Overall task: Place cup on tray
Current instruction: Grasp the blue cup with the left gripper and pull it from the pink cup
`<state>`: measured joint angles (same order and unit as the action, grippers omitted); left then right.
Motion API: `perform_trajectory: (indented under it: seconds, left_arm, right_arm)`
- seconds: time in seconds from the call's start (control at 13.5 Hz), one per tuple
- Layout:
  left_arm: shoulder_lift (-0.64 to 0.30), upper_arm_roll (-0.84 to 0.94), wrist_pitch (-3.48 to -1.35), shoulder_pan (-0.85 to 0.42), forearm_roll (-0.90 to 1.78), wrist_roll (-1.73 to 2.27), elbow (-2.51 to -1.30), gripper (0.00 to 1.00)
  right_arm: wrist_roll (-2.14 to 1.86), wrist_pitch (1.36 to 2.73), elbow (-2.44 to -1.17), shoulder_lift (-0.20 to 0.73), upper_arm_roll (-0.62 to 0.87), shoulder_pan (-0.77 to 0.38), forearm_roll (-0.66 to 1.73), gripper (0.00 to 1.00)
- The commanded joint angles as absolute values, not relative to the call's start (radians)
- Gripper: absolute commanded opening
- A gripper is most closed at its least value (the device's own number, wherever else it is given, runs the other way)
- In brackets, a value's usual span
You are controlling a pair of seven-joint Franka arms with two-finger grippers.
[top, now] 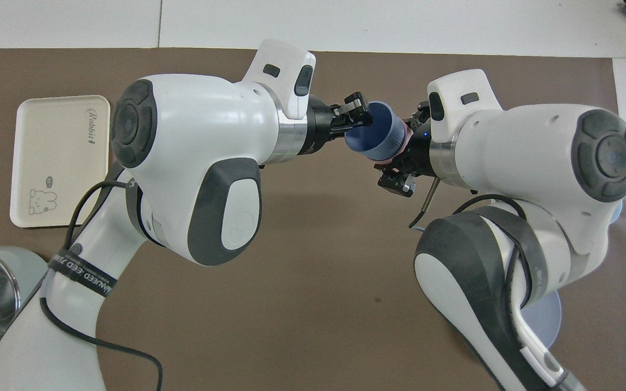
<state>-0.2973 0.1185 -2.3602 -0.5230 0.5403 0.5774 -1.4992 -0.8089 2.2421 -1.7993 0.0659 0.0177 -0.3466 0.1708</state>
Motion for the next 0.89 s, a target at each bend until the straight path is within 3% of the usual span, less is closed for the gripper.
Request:
perform_trajectory:
  seconds: [0.0, 0.07, 0.37, 0.59, 0.81]
  left_arm:
    - [-0.288, 0.106, -2.352, -0.540, 0.560, 0.578, -1.514, 0.07]
    - [-0.288, 0.106, -2.349, -0.540, 0.560, 0.578, -1.513, 0.00]
    - [-0.293, 0.103, -2.288, -0.520, 0.551, 0.580, -1.485, 0.00]
    - [-0.317, 0.097, -2.139, -0.456, 0.555, 0.583, -1.356, 0.00]
    - [-0.302, 0.088, -2.092, -0.376, 0.551, 0.583, -1.324, 0.00]
  right_arm:
    - [-0.787, 2.261, -1.792, 0.067, 0.026, -0.344, 0.147, 0.00]
    - [-0.787, 2.261, -1.792, 0.067, 0.025, -0.344, 0.147, 0.00]
    - [-0.787, 2.260, -1.792, 0.067, 0.025, -0.344, 0.149, 0.00]
    - [-0.787, 2.260, -1.792, 0.067, 0.025, -0.342, 0.149, 0.00]
    - [-0.787, 2.258, -1.793, 0.066, 0.023, -0.342, 0.149, 0.00]
